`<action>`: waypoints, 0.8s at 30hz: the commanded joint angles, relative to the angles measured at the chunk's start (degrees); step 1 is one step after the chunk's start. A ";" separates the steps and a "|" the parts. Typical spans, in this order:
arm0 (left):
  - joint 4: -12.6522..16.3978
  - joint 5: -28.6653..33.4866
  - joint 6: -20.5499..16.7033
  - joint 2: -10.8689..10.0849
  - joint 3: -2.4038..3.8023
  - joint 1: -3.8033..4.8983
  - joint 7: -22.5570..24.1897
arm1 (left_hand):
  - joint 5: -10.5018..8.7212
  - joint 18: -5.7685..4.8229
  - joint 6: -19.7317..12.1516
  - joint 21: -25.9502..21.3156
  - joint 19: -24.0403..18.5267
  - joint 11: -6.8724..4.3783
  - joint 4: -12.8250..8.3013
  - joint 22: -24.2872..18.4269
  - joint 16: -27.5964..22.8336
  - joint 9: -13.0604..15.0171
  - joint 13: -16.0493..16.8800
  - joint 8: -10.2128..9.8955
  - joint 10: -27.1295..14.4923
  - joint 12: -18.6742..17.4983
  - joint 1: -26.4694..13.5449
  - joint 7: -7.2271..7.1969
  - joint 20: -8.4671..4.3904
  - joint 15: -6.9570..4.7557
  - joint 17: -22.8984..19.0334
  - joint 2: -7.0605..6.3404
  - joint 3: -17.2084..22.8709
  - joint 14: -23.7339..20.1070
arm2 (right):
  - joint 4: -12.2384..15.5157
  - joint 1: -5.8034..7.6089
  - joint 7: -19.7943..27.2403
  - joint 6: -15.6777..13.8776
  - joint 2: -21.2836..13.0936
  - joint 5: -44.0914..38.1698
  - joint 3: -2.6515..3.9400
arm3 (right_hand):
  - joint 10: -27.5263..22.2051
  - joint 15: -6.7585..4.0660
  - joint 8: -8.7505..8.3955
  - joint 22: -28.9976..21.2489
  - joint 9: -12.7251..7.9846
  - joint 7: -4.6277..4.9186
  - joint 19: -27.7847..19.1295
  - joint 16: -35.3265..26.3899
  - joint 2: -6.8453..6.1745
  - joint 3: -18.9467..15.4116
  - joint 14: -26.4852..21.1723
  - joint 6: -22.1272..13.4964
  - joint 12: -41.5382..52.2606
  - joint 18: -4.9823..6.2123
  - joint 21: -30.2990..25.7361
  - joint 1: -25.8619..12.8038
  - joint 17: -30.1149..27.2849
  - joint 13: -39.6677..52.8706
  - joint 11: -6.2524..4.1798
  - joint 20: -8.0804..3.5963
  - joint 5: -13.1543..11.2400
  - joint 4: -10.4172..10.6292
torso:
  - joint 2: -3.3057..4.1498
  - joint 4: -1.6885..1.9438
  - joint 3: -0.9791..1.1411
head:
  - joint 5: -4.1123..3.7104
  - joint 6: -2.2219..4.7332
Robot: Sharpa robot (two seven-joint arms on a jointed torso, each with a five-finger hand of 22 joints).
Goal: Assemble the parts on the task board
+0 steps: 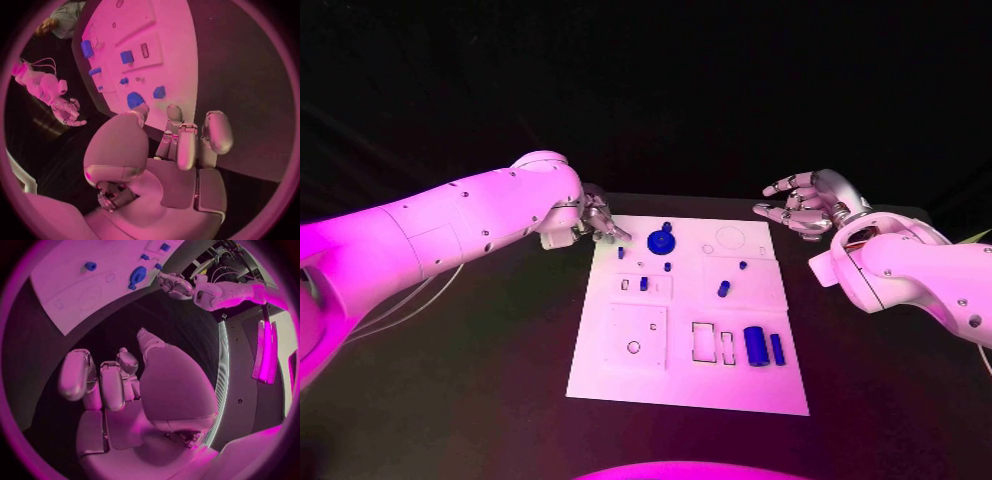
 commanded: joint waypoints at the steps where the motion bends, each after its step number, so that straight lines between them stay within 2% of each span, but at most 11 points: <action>1: -0.28 -0.51 2.50 0.35 -0.16 -0.05 0.52 | 0.24 0.17 0.37 0.19 0.37 -0.07 0.12 0.03 0.41 -0.09 0.04 0.36 0.49 0.22 -0.01 0.00 0.06 0.15 10.92 0.47 -0.40 3.97 | 0.02 -0.03 0.75 0.69 0.07 -0.27 0.01 | -0.43 -0.35 0.22 -0.01 0.01 -0.03 0.21 -0.36 -0.21 -0.01 1.92 -0.38 -0.20 0.73 -0.36 -0.57 0.03 0.00 -0.07 -0.18 0.08 0.48 | 0.02 -0.03 0.01 | 0.12 0.02; 5: -0.58 -0.39 3.02 0.58 -0.41 -0.12 0.53 | 0.21 0.14 1.29 0.30 0.52 -0.36 0.07 0.23 0.51 -0.34 0.08 0.72 0.68 0.36 0.07 -0.37 -0.06 -0.07 11.03 0.97 -0.69 4.04 | 0.00 -0.03 0.77 0.67 0.11 -0.27 0.01 | -0.43 -0.35 0.31 -0.06 0.01 -0.03 0.26 -0.41 -0.15 0.01 1.95 -0.42 -0.18 0.73 -0.43 -0.63 0.02 -0.03 -0.07 -0.18 0.10 0.50 | 0.03 -0.03 0.02 | 0.11 0.30; 24: -0.93 0.86 4.23 1.06 -0.67 -0.20 0.58 | 0.17 -0.04 3.97 0.75 1.08 -1.05 0.02 1.06 0.94 -1.11 0.67 1.69 1.68 1.05 0.77 -1.14 -0.47 -0.67 11.57 1.78 -1.51 4.32 | -0.05 -0.03 0.81 0.71 0.21 -0.32 0.01 | -0.45 -0.35 0.32 -0.07 0.01 -0.03 0.26 -0.40 -0.12 0.02 1.95 -0.42 -0.21 0.73 -0.45 -0.64 0.04 -0.06 -0.07 -0.18 0.10 0.51 | -0.01 0.00 0.07 | 0.13 -0.06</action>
